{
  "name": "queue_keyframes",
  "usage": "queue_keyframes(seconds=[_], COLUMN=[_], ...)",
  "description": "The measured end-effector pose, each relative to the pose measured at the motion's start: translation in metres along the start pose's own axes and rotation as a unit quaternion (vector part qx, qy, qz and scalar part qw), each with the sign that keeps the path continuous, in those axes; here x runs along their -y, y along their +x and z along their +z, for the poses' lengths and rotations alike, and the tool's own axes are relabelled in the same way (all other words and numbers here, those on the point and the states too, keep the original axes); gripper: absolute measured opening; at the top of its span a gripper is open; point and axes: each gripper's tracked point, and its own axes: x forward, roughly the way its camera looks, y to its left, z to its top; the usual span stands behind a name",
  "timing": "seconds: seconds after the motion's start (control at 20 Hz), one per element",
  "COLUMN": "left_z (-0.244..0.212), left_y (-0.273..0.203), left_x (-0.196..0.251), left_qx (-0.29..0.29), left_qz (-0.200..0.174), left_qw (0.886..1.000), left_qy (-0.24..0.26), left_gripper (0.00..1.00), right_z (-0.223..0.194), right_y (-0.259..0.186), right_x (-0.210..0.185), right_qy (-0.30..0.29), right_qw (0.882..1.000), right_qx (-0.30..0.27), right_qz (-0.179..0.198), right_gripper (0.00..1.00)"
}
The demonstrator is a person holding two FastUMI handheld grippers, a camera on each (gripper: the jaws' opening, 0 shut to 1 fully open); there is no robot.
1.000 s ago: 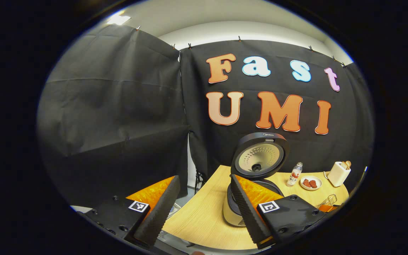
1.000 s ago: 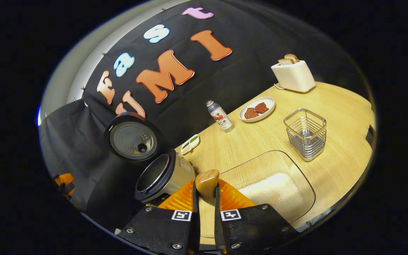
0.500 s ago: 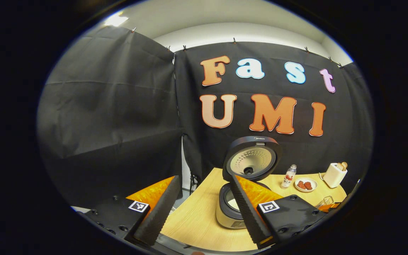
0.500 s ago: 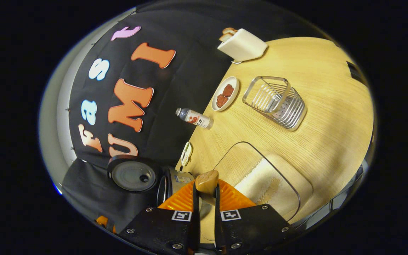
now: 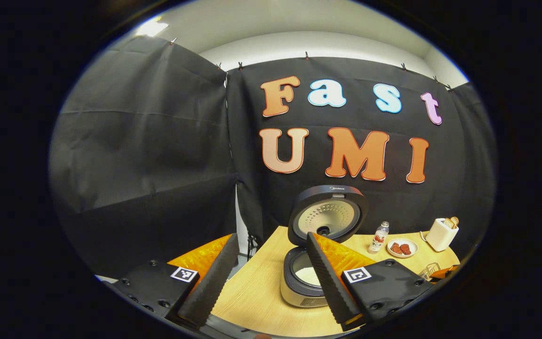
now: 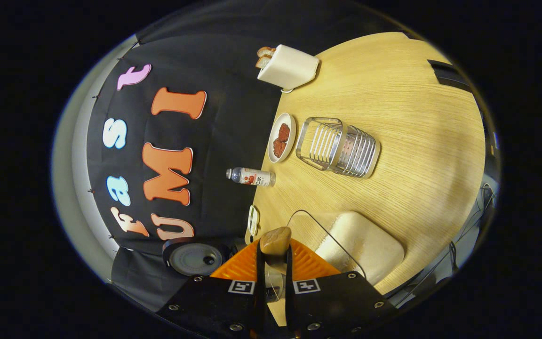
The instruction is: Close the left gripper, press the button to open the rice cooker; take a wooden spoon from the chopstick holder with the right hand, scoop a spoonful of rice and pour it into the rice cooker, then put the wooden spoon back into the chopstick holder.
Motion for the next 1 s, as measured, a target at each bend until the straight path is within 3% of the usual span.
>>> queue_keyframes(seconds=[1.0], left_z=[-0.013], left_y=[0.000], left_x=[0.019], left_qx=[0.002], left_qz=[-0.033], left_qw=[0.999], left_qy=[-0.004], left_gripper=[0.99], right_z=[0.007], right_y=[-0.022], right_x=[-0.097], right_qy=[0.054], right_qw=[0.997], right_qx=[-0.010], right_qz=[0.054], right_gripper=[0.15])
